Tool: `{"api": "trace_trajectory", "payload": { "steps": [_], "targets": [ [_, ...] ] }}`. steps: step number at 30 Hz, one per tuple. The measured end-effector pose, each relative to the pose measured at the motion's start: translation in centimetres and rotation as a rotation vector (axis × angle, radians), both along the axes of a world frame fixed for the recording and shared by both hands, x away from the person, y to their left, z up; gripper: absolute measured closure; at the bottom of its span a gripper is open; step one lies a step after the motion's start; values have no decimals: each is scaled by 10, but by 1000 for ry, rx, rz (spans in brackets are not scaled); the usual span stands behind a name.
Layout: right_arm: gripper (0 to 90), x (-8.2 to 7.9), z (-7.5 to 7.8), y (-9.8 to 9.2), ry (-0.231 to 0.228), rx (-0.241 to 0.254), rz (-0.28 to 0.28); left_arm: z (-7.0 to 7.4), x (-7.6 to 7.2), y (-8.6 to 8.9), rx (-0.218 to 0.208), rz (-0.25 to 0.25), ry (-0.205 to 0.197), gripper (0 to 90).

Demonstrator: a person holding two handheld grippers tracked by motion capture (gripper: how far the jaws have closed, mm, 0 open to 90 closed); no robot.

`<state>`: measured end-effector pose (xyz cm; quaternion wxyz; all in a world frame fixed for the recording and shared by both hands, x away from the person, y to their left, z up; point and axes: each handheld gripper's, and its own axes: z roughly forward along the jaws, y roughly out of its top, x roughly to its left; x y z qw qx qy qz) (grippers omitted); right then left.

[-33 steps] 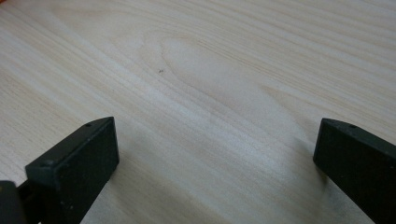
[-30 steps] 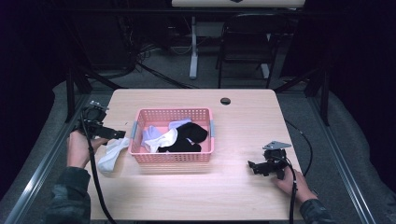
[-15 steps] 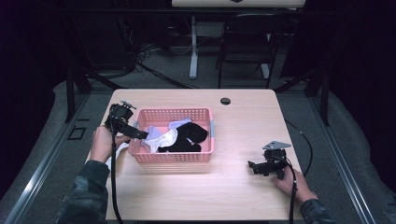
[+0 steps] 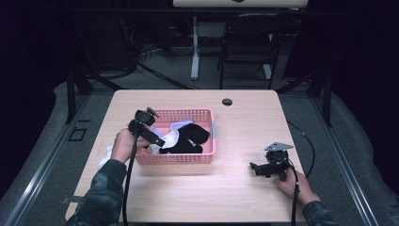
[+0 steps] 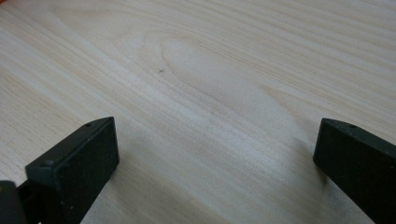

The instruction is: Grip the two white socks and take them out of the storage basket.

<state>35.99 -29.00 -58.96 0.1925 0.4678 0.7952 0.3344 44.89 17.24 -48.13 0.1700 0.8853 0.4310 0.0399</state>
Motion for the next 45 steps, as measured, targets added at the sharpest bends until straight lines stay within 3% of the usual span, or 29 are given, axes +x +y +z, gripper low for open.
{"api": "trace_trajectory", "payload": {
  "steps": [6, 7, 10, 11, 14, 15, 17, 20, 23, 26, 34, 37, 45],
  "targets": [
    [0, 0, 0, 0, 1, 0, 0, -8, 5, -7, 13, 6, 36, 174],
    [0, 0, 0, 0, 0, 0, 0, -13, 7, -9, 17, -2, 63, 217],
    [0, 0, 0, 0, 2, -1, 2, -19, 8, -12, 29, 8, 96, 300],
    [0, 0, 0, 0, 3, -3, 3, -21, 9, -14, 37, -10, 104, 335],
    [0, 0, 0, 0, 4, -8, 2, -24, 8, -18, 59, -20, 101, 435],
    [0, 0, 0, 0, 4, -8, 2, -26, 8, -20, 94, -34, 87, 457],
    [0, 0, 0, 0, 5, -8, 2, -31, 7, -22, 126, -27, 92, 525],
    [0, 0, 0, 0, 5, -8, 1, -35, 9, -21, 121, -12, 106, 646],
    [0, 0, 0, 0, 3, -4, 0, -34, 9, -20, 116, -6, 89, 772],
    [0, 0, 0, 0, 3, -5, 0, -29, 7, -19, 109, -13, 57, 841],
    [0, 0, 0, 0, 3, -5, 0, -10, 0, -12, 76, -3, -31, 854],
    [0, 0, 0, 0, 3, -4, 0, 4, -3, -8, 54, 7, -89, 854],
    [0, 0, 0, 0, 3, -4, 0, 27, -7, -5, 30, 4, -150, 855]
  ]
}}
